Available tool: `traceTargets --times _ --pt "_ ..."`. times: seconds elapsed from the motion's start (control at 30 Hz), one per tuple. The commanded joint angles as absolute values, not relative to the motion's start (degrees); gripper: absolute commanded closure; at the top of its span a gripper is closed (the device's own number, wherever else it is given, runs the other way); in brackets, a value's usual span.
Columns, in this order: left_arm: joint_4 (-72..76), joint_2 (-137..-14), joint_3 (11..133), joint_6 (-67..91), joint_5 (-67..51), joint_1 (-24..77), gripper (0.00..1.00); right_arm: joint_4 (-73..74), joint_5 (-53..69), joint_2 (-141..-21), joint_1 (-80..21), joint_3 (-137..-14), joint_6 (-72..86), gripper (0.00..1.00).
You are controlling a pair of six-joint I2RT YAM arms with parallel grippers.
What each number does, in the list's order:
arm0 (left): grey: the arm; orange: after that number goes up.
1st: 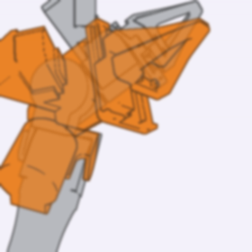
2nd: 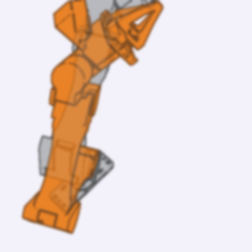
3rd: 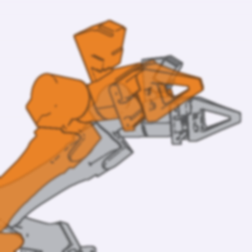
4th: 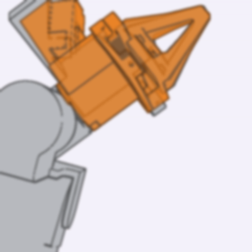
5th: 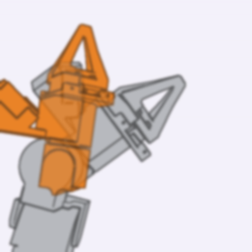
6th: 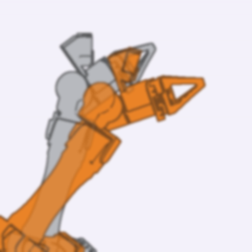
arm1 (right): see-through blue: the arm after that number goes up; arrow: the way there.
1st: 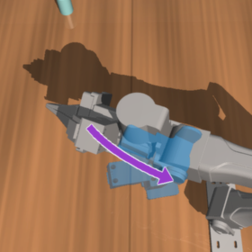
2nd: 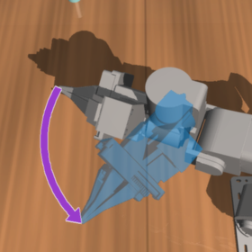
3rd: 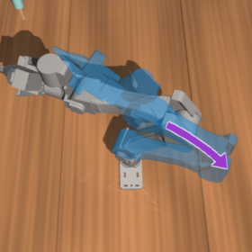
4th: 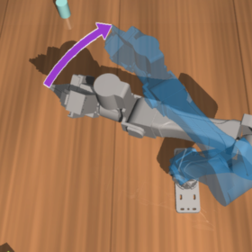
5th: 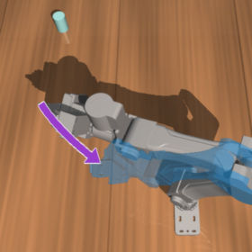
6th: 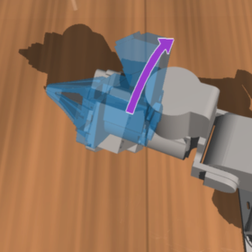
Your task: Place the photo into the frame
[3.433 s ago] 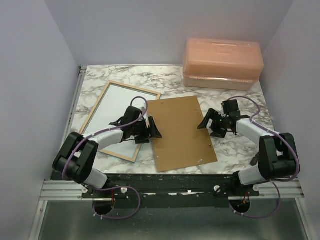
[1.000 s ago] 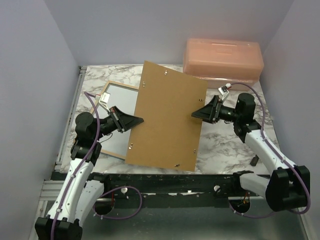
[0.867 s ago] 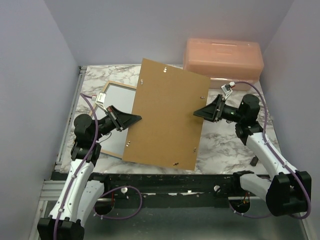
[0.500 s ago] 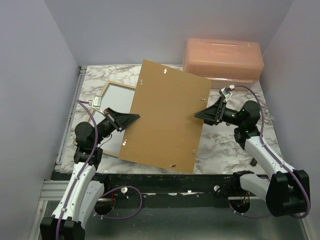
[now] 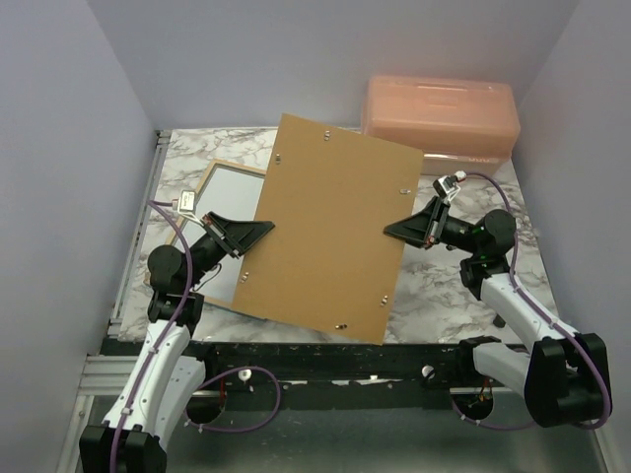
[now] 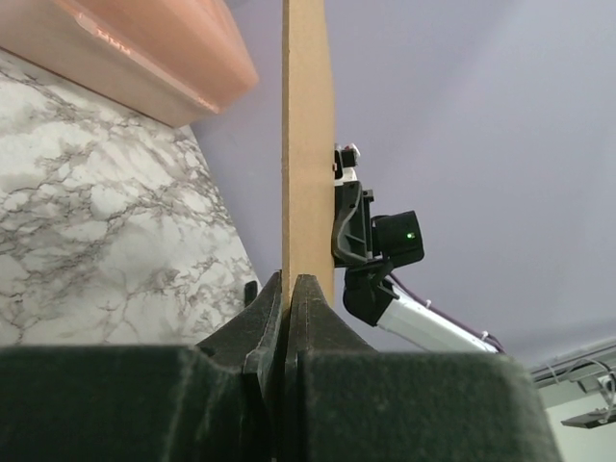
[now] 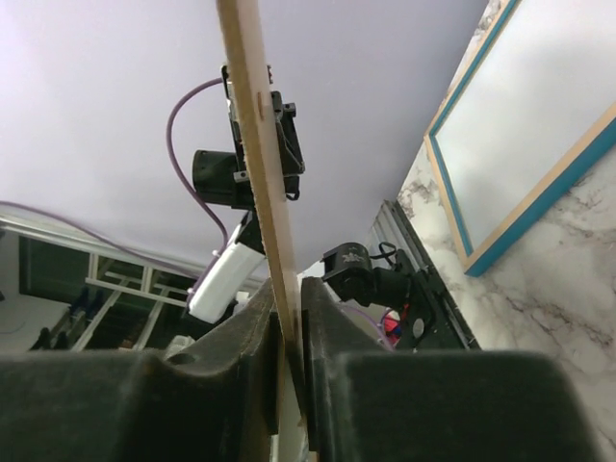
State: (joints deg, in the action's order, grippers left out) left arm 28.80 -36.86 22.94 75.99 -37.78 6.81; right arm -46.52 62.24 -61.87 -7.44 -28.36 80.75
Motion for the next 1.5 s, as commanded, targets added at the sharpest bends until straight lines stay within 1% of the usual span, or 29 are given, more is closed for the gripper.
traceTargets --times 0.0,0.03,0.13,0.17,0.2,0.23,0.27,0.3,0.37,0.43,0.53,0.7,0.8,0.97,1.0,1.2,1.33,1.47 --pt "31.2 -38.55 22.53 73.72 -36.6 6.56 1.0 -46.03 62.34 -60.42 -8.35 -30.04 79.53 0.91" --pt "30.48 -38.75 22.61 73.17 -36.73 6.5 1.0 -45.19 62.32 -60.26 -8.34 -30.35 78.89 0.99" --pt "26.25 -39.18 23.47 70.27 -37.31 6.53 1.0 -41.27 62.12 -59.79 -8.32 -31.77 76.46 1.0" --pt "24.18 -39.23 23.94 69.14 -37.48 6.52 0.94 -38.84 61.98 -59.55 -8.34 -32.53 74.87 1.0" --pt "21.26 -39.36 24.51 67.58 -37.57 6.51 0.81 -35.96 61.44 -59.28 -8.35 -33.34 73.19 1.0" --pt "18.58 -39.46 25.11 66.12 -37.45 6.51 0.7 -30.47 60.64 -59.04 -8.28 -34.81 69.99 1.0" --pt "15.08 -39.61 25.94 64.07 -37.29 6.54 0.55 -24.29 59.45 -58.87 -8.35 -36.84 66.58 1.0" --pt "12.45 -39.87 26.54 62.22 -37.14 6.52 0.46 -16.74 57.78 -58.7 -8.35 -39.3 62.34 1.0" --pt "5.69 -40.74 28.46 58.13 -36.64 6.5 0.33 -6.47 54.72 -58.67 -8.34 -43.08 56.66 1.0" --pt "-1.41 -42.24 30.71 53.05 -36.03 6.5 0.27 3.02 51.59 -59.33 -8.29 -47.09 52.15 1.0" --pt "-11.26 -46.14 34.41 46.33 -36.22 6.6 0.22 16.91 46.72 -61.28 -8.29 -54.12 44.24 1.0" --pt "-24.51 -50.65 38.5 37.49 -26.94 8.58 0.19 33.07 32.98 -62.51 -8.24 -64.0 35.77 1.0" --pt "-27.93 -53.31 39.3 34.91 -21.74 11.27 0.19 36.75 27.81 -62.53 -8.26 -67.33 33.49 1.0" --pt "-32.66 -61.96 42.6 32.35 -10.34 20.32 0.22 40.25 23.5 -62.58 -8.26 -71.18 31.76 1.0" --pt "-33.1 -64.17 43.09 32.27 -8.8 21.65 0.23 40.76 22.89 -62.56 -8.26 -71.71 31.5 1.0" --pt "-30.53 -72.04 42.89 32.06 -5.81 25.07 0.39 43.65 19.32 -62.41 -8.26 -74.02 30.19 1.0" --pt "-31.17 -77.17 44.32 31.69 -4.1 27.05 0.45 45.05 18.43 -62.52 -8.23 -75.41 29.48 1.0" --pt "-29.99 -80.52 45.09 31.54 -5.03 29.36 0.5 46.26 16.87 -62.58 -8.26 -77.39 29.02 1.0"
